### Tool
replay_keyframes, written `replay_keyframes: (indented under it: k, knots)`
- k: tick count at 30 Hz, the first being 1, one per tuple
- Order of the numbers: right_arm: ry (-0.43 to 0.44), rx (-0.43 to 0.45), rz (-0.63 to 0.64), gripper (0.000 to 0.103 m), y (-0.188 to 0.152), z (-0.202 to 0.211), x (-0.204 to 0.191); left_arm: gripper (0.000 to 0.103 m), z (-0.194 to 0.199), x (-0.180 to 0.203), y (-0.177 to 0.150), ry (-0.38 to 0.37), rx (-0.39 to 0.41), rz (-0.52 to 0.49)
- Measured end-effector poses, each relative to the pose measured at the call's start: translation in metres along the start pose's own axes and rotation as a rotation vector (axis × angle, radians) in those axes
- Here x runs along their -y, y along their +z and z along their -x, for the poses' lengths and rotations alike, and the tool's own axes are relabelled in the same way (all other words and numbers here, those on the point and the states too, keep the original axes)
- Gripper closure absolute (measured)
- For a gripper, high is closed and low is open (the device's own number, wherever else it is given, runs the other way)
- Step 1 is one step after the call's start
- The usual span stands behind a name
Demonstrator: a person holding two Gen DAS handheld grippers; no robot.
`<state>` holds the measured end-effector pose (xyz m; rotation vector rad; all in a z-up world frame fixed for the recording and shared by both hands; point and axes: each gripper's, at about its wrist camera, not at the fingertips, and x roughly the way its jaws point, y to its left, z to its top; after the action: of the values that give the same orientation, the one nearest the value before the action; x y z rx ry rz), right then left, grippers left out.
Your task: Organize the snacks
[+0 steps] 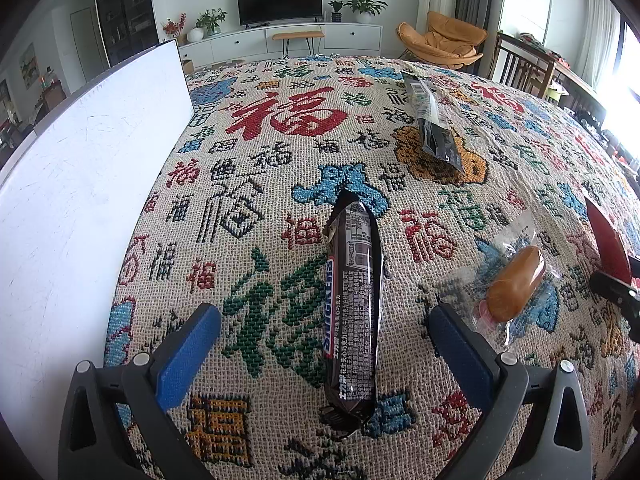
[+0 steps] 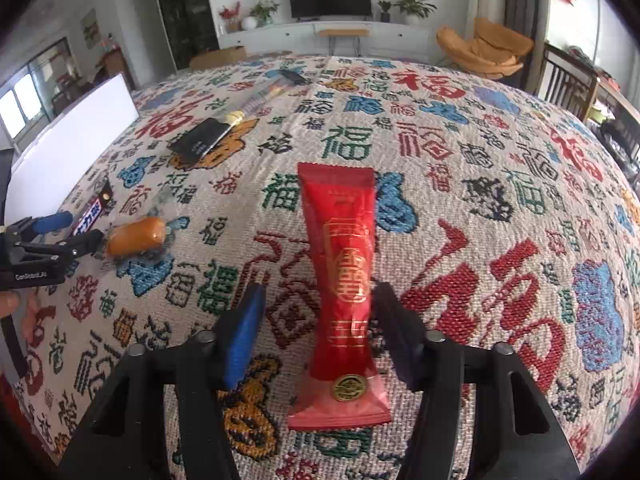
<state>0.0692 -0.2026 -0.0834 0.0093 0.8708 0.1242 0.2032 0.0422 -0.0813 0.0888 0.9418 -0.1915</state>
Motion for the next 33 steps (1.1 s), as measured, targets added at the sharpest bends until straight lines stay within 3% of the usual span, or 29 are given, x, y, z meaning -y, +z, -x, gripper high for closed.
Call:
replay_keyframes:
  k: [3, 7, 33]
  knots:
    - [-0.045, -0.010, 0.060, 0.029, -0.0006, -0.0024, -0.0115, 0.000, -0.0001, 0.0000, 0.0000, 0.000, 0.000, 0.000]
    - [-0.007, -0.013, 0.045, 0.024, -0.0016, -0.0027, -0.0058, 0.000, -0.0002, 0.0001, -0.0001, 0.000, 0.000, 0.000]
    - [-0.022, -0.017, 0.059, 0.023, -0.0025, -0.0040, -0.0102, 0.000, -0.0003, 0.0002, -0.0001, 0.000, 0.001, 0.000]
